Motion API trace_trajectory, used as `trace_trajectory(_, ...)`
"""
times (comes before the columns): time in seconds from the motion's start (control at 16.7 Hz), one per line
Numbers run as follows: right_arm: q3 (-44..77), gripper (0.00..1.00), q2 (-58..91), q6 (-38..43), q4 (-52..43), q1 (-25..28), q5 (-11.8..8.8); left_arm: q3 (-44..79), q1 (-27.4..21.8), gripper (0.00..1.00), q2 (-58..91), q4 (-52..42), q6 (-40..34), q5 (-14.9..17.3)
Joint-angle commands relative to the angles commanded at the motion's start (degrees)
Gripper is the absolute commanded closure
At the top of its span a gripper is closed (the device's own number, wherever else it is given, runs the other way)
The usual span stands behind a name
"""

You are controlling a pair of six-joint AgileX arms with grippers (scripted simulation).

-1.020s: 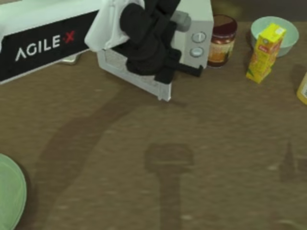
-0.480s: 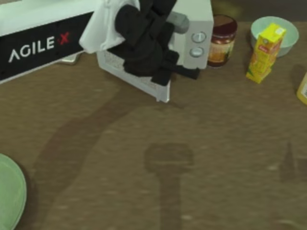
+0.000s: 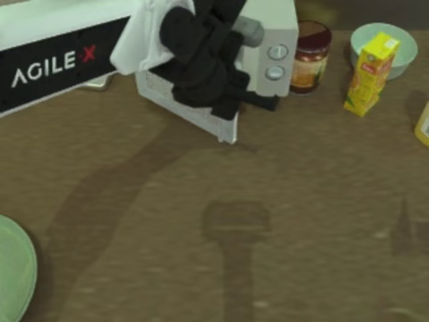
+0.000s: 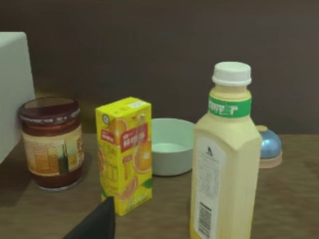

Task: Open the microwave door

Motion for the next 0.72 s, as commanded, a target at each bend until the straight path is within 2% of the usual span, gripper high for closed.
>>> trace_trajectory(0.72, 0.00, 0.00, 0.00, 0.00, 0.00, 0.00, 0.00, -0.31, -0.27, 1.00, 0.05, 0.06, -0.05, 0.48)
